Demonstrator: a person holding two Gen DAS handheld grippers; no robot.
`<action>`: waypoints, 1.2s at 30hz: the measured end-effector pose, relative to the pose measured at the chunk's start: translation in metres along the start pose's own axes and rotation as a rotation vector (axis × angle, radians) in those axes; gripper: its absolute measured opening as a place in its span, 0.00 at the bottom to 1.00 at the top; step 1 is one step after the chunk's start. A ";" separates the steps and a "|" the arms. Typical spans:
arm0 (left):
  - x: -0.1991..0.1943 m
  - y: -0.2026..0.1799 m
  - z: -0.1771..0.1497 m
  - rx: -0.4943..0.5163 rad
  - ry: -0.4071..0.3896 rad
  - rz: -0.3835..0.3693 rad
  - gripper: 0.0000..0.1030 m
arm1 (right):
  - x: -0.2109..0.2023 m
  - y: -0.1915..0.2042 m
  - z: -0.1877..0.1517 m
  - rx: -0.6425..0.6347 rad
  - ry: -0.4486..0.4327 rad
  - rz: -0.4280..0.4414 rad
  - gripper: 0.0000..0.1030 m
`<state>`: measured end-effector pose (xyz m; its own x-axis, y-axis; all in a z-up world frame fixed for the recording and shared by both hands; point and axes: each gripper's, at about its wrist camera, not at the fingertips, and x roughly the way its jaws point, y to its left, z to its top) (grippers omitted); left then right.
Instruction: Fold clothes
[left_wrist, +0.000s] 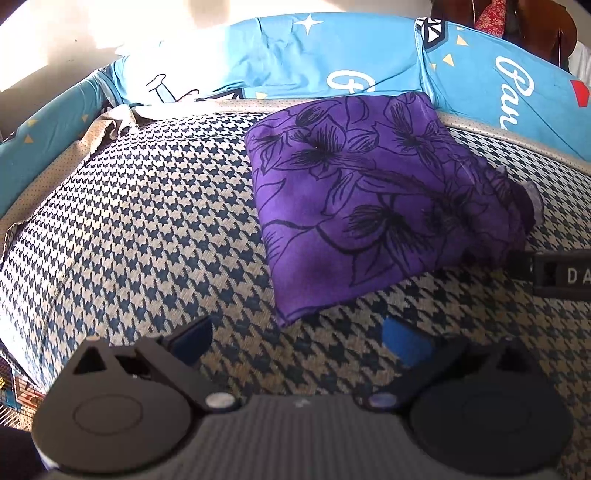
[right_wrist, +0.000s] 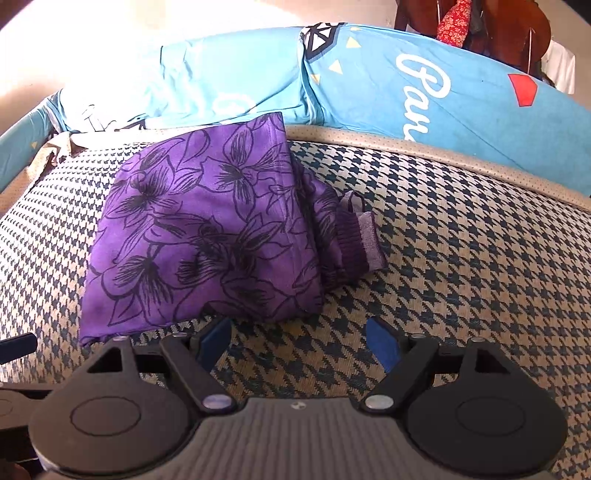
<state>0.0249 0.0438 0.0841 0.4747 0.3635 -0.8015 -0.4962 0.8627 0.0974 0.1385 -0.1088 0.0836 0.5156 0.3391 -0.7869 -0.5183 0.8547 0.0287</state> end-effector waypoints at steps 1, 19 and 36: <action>-0.001 0.000 0.000 -0.002 -0.001 0.001 1.00 | 0.000 0.000 0.000 -0.004 0.001 0.002 0.78; -0.011 0.001 -0.001 -0.010 -0.005 0.026 1.00 | -0.003 0.006 -0.001 -0.028 -0.005 0.022 0.78; -0.020 -0.006 -0.004 0.015 -0.018 0.041 1.00 | -0.007 0.001 -0.001 -0.004 -0.012 0.011 0.78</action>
<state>0.0155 0.0300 0.0973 0.4673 0.4051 -0.7859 -0.5050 0.8519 0.1388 0.1339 -0.1106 0.0884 0.5181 0.3532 -0.7790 -0.5266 0.8494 0.0349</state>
